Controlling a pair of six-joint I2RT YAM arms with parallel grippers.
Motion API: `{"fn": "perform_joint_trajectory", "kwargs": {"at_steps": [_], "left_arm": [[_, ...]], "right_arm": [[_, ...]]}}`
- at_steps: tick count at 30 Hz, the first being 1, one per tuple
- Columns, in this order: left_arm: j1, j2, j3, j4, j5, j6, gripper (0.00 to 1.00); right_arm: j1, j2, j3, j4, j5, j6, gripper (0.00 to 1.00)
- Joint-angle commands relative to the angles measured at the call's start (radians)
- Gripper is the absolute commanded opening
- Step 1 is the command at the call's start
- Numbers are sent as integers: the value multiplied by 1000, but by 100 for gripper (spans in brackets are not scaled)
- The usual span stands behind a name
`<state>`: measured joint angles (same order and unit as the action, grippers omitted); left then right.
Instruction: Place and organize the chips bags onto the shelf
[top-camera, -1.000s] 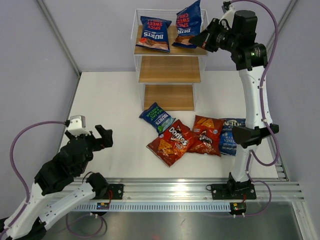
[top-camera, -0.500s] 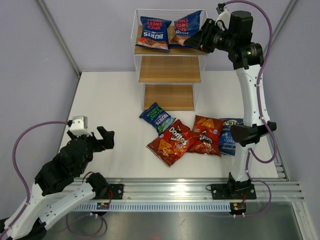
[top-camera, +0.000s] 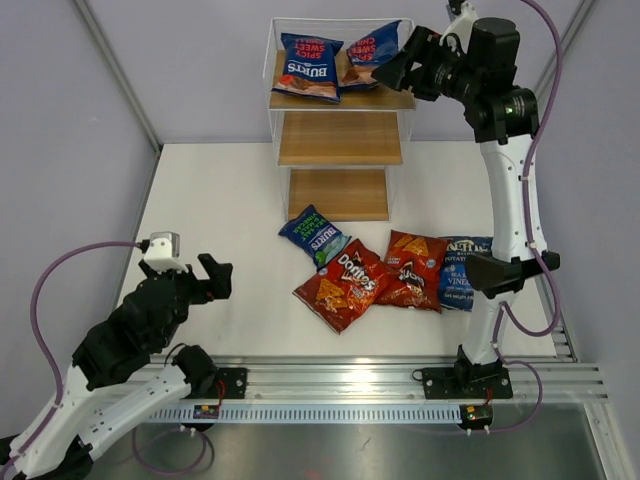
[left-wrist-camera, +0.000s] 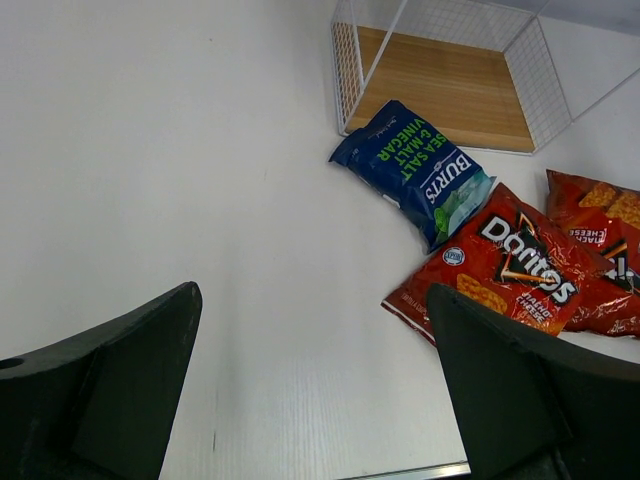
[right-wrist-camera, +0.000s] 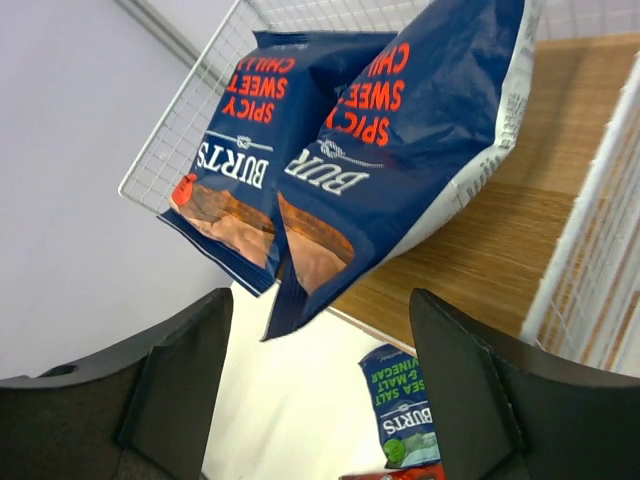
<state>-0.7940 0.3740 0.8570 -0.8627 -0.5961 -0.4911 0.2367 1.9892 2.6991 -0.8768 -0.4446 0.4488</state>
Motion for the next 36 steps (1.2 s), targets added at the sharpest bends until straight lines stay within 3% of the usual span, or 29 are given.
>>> {"fn": "perform_joint_trajectory", "kwargs": {"at_steps": [1,11,14,15,16,21,24,29,30,36], "left_arm": [[-4,5,-4,48,22,22,99],[-4,-9,-9,48,24,17,99],[-4,-21,-13,53,28,19,99],[-4,-26,-13,54,28,20,99],[-4,-24,-15,56,30,20,99],[-4,-14,-10,50,21,14,99],[-4,-12,-9,44,7,9,99],[-4,-1,-1,28,-21,-7,99],[-4,-1,-1,25,-24,-9,99],[-4,2,4,28,-33,-3,99]], "right_arm": [[-5,-76,5,44,96,-58,80],[4,-211,-229,179,41,-33,73],[6,-309,-343,281,-32,-30,80],[6,-355,-360,307,-42,-30,86],[4,-377,-384,317,-57,-32,99],[6,-573,-517,326,-117,-67,99],[4,-726,-778,406,-94,-68,99],[4,-923,-1054,422,-10,-49,99],[6,-950,-1185,443,13,-7,99],[4,-1058,-1511,418,132,22,99]]}}
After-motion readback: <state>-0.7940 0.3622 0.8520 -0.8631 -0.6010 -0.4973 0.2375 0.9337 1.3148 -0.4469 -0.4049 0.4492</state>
